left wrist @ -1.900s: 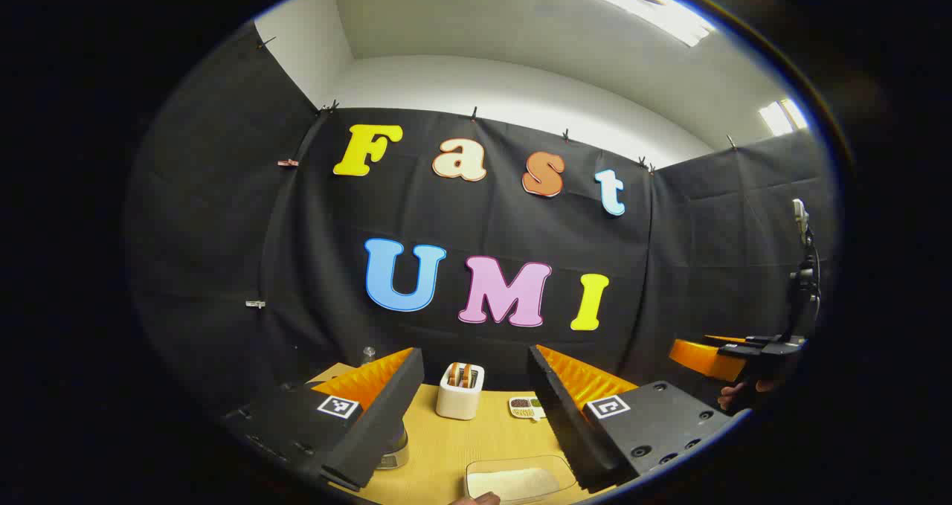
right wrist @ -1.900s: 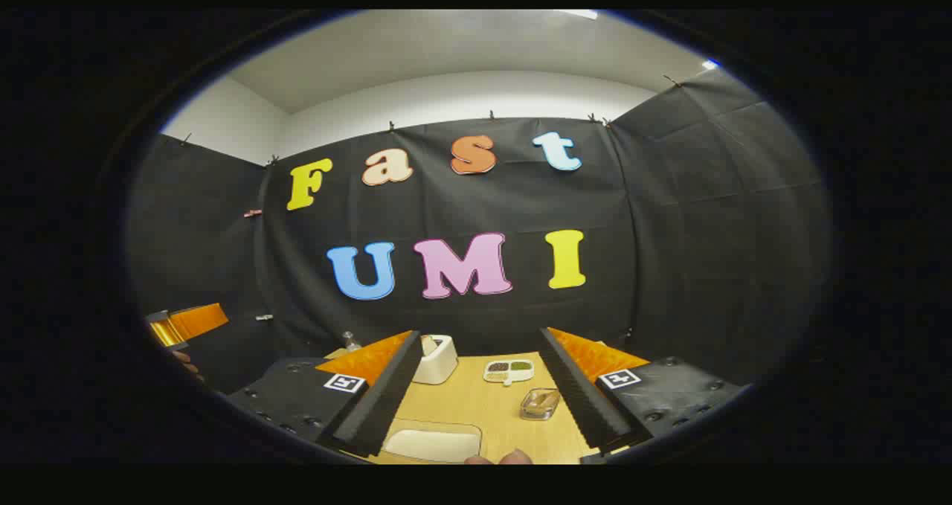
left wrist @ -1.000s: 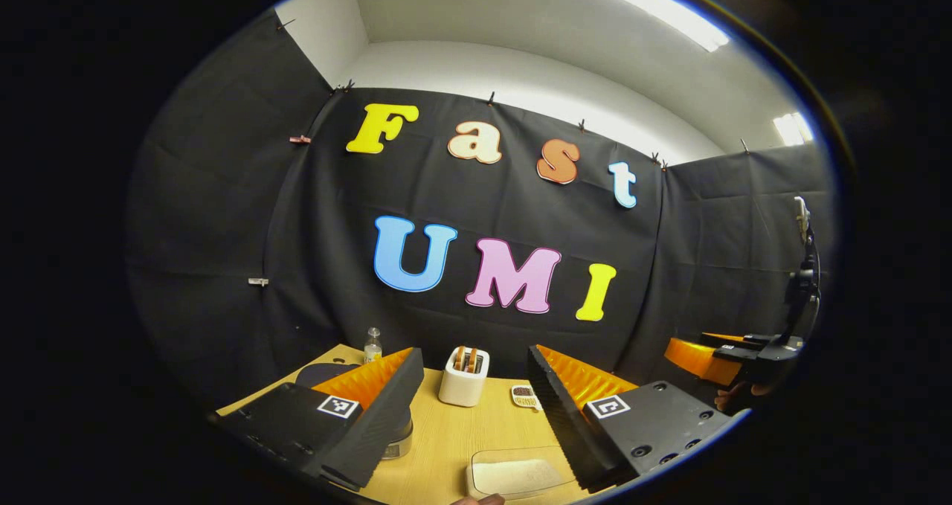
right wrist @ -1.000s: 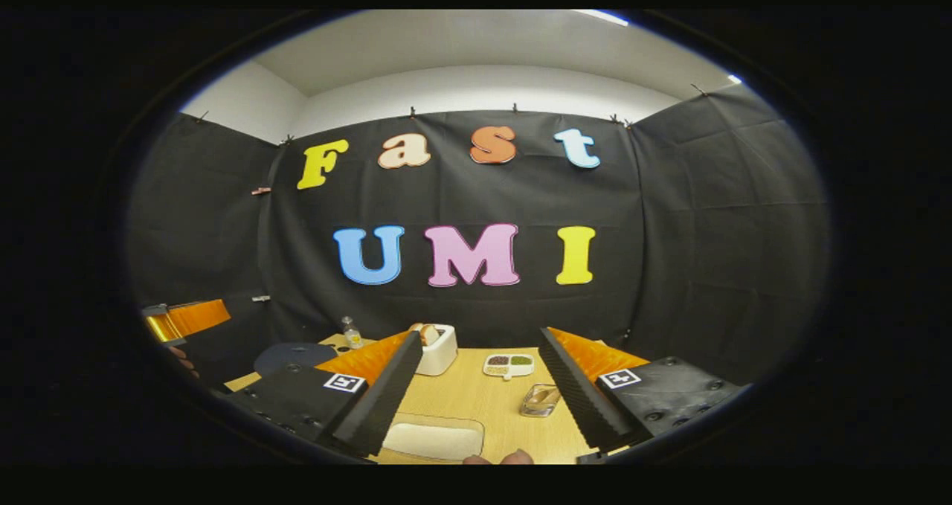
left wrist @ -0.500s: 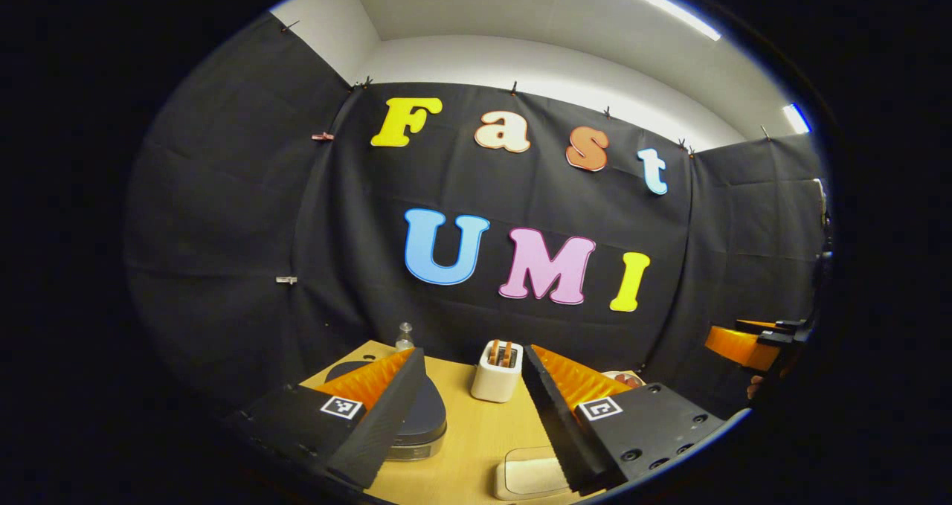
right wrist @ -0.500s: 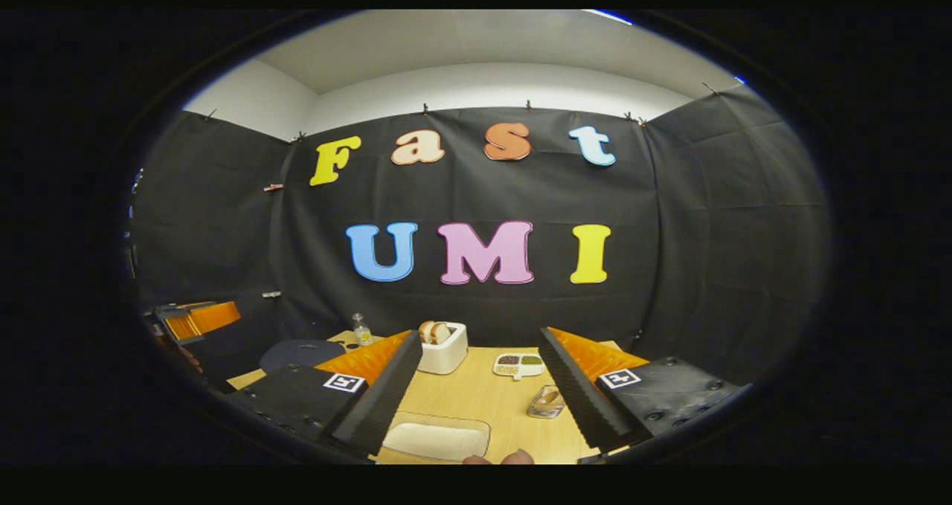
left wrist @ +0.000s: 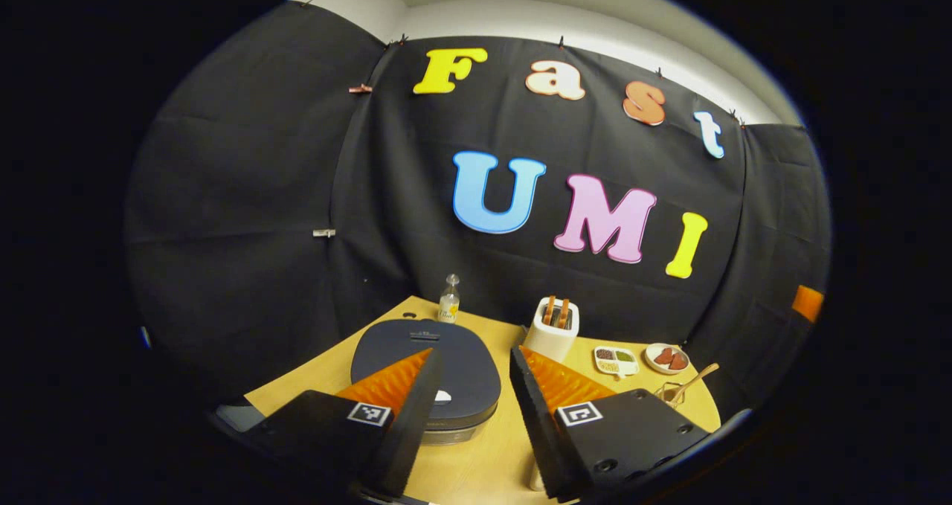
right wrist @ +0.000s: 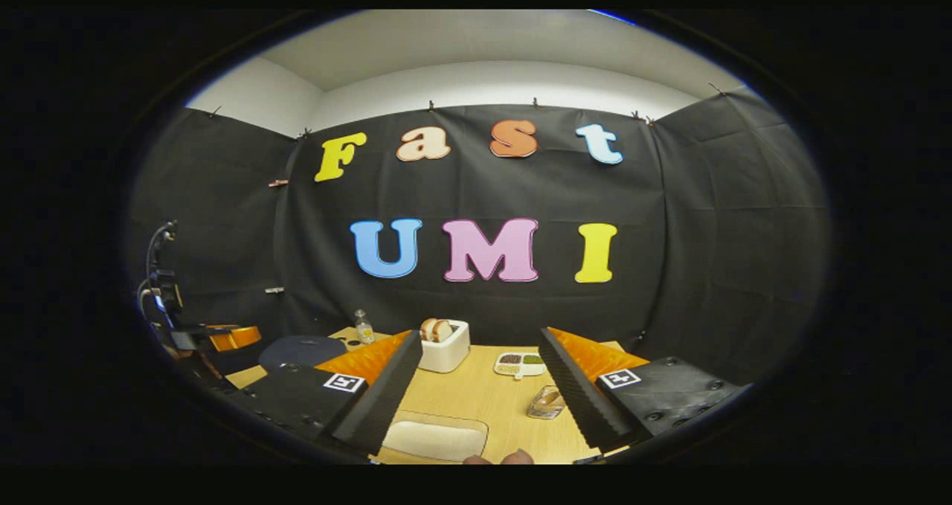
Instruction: Close the left gripper, press the button to open the rice cooker; take a wooden spoon from the chopstick holder with the right hand, scoop a spoonful of rice and pour it into the rice cooker, then put the wooden spoon back into the chopstick holder.
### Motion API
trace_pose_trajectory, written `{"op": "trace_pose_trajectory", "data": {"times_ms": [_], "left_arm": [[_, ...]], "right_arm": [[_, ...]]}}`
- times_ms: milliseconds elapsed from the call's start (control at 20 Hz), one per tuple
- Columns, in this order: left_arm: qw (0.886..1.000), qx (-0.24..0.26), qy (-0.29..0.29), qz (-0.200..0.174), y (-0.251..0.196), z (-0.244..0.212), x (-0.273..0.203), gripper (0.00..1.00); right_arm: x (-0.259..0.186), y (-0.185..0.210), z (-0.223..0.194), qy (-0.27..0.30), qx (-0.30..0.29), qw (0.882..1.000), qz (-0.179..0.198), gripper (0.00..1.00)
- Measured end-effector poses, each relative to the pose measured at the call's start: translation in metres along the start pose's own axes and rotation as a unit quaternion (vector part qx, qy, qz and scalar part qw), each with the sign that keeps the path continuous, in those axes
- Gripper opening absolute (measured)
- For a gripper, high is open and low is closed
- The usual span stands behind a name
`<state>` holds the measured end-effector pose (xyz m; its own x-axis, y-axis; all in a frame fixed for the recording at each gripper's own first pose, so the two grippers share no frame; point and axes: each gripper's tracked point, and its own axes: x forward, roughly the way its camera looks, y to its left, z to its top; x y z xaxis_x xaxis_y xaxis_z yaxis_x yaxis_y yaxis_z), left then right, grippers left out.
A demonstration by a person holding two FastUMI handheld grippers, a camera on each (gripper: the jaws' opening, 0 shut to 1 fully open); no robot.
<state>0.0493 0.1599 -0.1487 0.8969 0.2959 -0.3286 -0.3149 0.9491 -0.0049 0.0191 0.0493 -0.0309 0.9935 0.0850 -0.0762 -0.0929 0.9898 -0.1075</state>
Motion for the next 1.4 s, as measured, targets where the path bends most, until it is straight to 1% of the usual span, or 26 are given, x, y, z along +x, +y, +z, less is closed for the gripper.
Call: {"op": "trace_pose_trajectory", "data": {"times_ms": [50, 100, 150, 200, 250, 300, 350, 400, 450, 500, 600, 750, 800, 850, 950, 1050, 1100, 1150, 1250, 1300, 1350, 1400], "left_arm": [[1.0, 0.002, 0.021, 0.011, 0.007, -0.014, 0.012, 0.62], [0.999, 0.003, 0.036, 0.02, 0.013, -0.025, 0.019, 0.52], [0.999, 0.002, 0.047, 0.025, 0.016, -0.033, 0.029, 0.5], [0.998, 0.002, 0.06, 0.027, 0.018, -0.041, 0.038, 0.39], [0.997, 0.003, 0.074, 0.033, 0.02, -0.05, 0.046, 0.5], [0.995, 0.004, 0.088, 0.038, 0.024, -0.059, 0.054, 0.35], [0.994, 0.005, 0.097, 0.041, 0.026, -0.065, 0.061, 0.39], [0.994, 0.006, 0.102, 0.042, 0.026, -0.067, 0.068, 0.24], [0.993, 0.009, 0.112, 0.043, 0.027, -0.072, 0.076, 0.14], [0.991, 0.011, 0.125, 0.043, 0.028, -0.078, 0.084, 0.16], [0.987, 0.004, 0.155, 0.045, 0.032, -0.092, 0.097, 0.1], [0.98, 0.007, 0.194, 0.05, 0.036, -0.111, 0.104, 0.07], [0.98, 0.017, 0.191, 0.05, 0.034, -0.109, 0.103, 0.07], [0.977, 0.029, 0.203, 0.053, 0.034, -0.114, 0.104, 0.07], [0.975, 0.033, 0.211, 0.061, 0.035, -0.115, 0.103, 0.07], [0.973, 0.016, 0.22, 0.067, 0.035, -0.118, 0.101, 0.07], [0.973, 0.001, 0.222, 0.068, 0.036, -0.118, 0.103, 0.06], [0.972, -0.016, 0.226, 0.066, 0.039, -0.12, 0.102, 0.06], [0.969, -0.04, 0.237, 0.052, 0.038, -0.122, 0.102, 0.06], [0.969, -0.034, 0.239, 0.046, 0.037, -0.122, 0.101, 0.06], [0.97, -0.024, 0.237, 0.044, 0.037, -0.123, 0.102, 0.06], [0.972, -0.016, 0.232, 0.046, 0.038, -0.122, 0.104, 0.06]], "right_arm": [[-0.001, 0.001, -0.001, 0.001, -0.001, 1.0, 0.001, 0.98], [-0.001, 0.002, -0.001, 0.001, -0.004, 1.0, 0.002, 0.98], [-0.001, 0.001, 0.0, -0.001, -0.007, 1.0, 0.002, 0.98], [-0.001, 0.001, 0.0, -0.001, -0.01, 1.0, 0.001, 0.98], [-0.002, 0.0, -0.001, -0.001, -0.012, 1.0, 0.001, 0.98], [-0.002, 0.0, -0.001, 0.0, -0.012, 1.0, 0.001, 0.98], [-0.002, 0.0, -0.002, 0.0, -0.013, 1.0, 0.0, 0.98], [-0.003, -0.001, -0.001, 0.0, -0.014, 1.0, -0.001, 0.98], [-0.003, -0.001, -0.001, -0.001, -0.016, 1.0, -0.002, 0.98], [-0.003, -0.002, -0.002, 0.0, -0.016, 1.0, -0.002, 0.98], [-0.002, -0.003, -0.003, 0.002, -0.015, 1.0, -0.003, 0.98], [-0.001, -0.002, -0.003, 0.001, -0.017, 1.0, -0.003, 0.98], [-0.001, -0.002, -0.004, 0.001, -0.017, 1.0, -0.003, 0.98], [-0.001, -0.001, -0.004, 0.002, -0.017, 1.0, -0.003, 0.98], [0.0, 0.0, -0.007, 0.004, -0.016, 1.0, -0.002, 0.98], [0.001, 0.0, -0.006, 0.003, -0.017, 1.0, -0.002, 0.98], [0.002, 0.0, -0.005, 0.001, -0.017, 1.0, -0.003, 0.94], [0.002, 0.0, -0.006, 0.002, -0.017, 1.0, -0.002, 0.99], [0.003, 0.0, -0.009, 0.005, -0.016, 1.0, -0.003, 0.99], [0.002, 0.0, -0.008, 0.003, -0.015, 1.0, -0.003, 0.94], [0.002, 0.0, -0.008, 0.002, -0.012, 1.0, -0.002, 0.94], [0.002, 0.001, -0.007, 0.002, -0.009, 1.0, -0.001, 0.98]]}}
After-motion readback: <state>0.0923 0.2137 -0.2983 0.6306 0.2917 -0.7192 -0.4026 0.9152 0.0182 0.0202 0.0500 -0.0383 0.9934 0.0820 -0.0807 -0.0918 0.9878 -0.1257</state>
